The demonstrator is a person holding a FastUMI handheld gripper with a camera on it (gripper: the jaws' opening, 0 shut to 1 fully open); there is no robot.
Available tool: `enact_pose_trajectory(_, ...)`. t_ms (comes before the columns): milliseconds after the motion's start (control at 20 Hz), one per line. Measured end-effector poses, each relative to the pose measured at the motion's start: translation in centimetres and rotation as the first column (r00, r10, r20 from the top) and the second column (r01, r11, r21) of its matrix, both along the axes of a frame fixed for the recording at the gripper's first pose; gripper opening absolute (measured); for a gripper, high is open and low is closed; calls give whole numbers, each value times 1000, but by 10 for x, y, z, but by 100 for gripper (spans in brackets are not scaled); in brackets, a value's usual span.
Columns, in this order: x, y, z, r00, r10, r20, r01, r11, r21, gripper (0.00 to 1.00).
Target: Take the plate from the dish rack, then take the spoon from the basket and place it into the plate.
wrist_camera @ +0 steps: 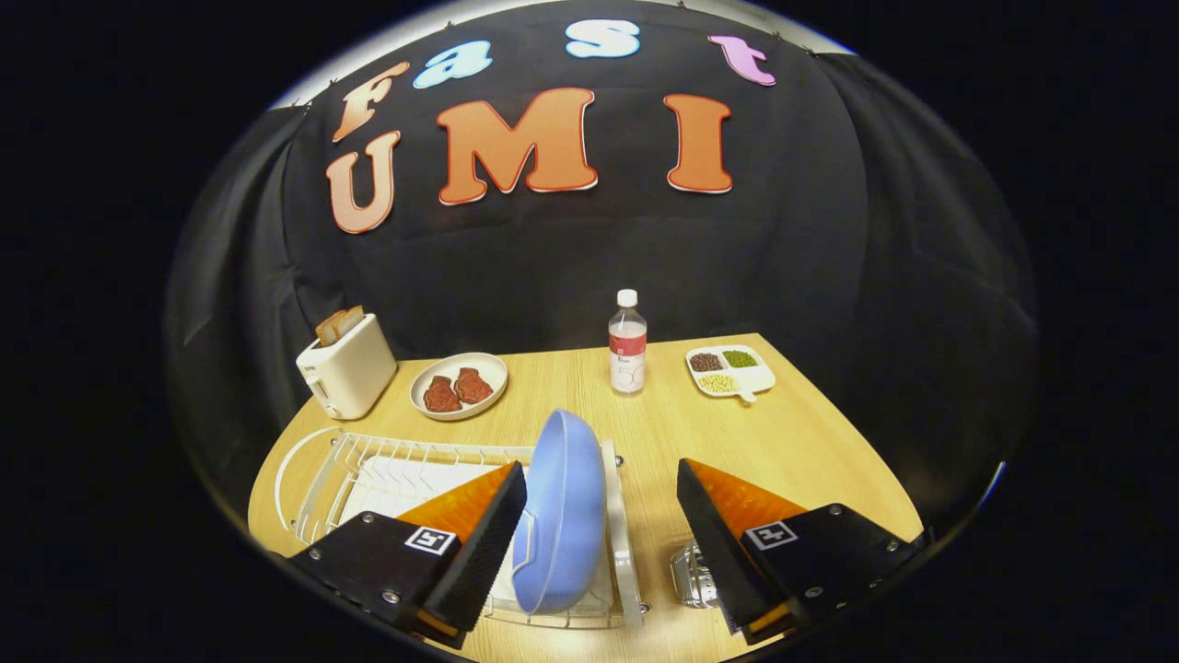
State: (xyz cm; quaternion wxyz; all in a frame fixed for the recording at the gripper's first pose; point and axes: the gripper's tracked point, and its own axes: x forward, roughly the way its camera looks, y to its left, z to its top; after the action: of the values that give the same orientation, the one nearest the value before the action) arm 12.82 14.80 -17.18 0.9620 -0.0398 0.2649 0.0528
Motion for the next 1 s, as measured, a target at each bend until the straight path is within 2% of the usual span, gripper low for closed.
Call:
enact_pose_trajectory(100, 4, 1, -14, 999, -12, -48, 11, 1000, -21, 96)
enact_pose_trajectory(200, 4, 5, -26, 996, -17, -92, 15, 1000, -23, 82)
enact_pose_trajectory(350, 7, 6, -34, 992, -42, -123, 37, 998, -48, 52)
enact_pose_trajectory(400, 6, 6, -36, 991, -56, -124, 50, 997, -54, 45)
enact_pose_trajectory(450, 6, 5, -33, 990, -74, -124, 66, 996, -63, 32)
enact_pose_trajectory(650, 12, 6, -26, 988, -103, -111, 90, 989, -117, 25)
enact_pose_trajectory(900, 17, 13, 4, 996, -78, -35, 67, 963, -259, 24)
enact_pose_trajectory(1000, 16, 12, 17, 997, -81, -5, 77, 958, -276, 24)
